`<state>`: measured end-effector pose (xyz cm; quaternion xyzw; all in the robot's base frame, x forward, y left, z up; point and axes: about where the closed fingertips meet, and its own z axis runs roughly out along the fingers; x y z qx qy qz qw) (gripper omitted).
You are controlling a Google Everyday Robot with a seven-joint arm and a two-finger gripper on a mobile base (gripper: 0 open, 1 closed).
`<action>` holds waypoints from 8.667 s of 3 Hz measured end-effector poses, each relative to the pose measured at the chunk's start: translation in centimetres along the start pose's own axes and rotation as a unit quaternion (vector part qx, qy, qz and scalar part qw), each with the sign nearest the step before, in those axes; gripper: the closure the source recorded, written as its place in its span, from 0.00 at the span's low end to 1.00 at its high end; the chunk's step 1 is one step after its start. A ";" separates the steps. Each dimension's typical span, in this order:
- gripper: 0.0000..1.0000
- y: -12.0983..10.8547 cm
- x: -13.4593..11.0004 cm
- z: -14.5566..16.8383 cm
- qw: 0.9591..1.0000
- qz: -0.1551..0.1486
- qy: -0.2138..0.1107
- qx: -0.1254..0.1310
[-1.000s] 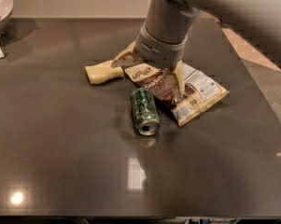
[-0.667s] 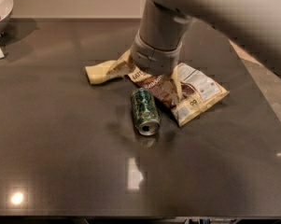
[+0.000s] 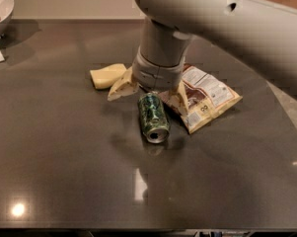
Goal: Place green can upright
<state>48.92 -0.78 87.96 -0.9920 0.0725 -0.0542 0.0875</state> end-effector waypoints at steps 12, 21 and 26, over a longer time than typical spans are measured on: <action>1.00 -1.2 -3.4 -6.0 0.855 0.412 -0.276 0.148; 0.82 -1.7 -8.5 -1.4 0.597 0.522 -0.522 0.314; 0.00 -1.9 -8.9 -0.5 0.594 0.530 -0.517 0.314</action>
Offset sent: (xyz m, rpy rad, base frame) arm -0.0019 0.0037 -0.0307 -0.0907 0.0049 0.1039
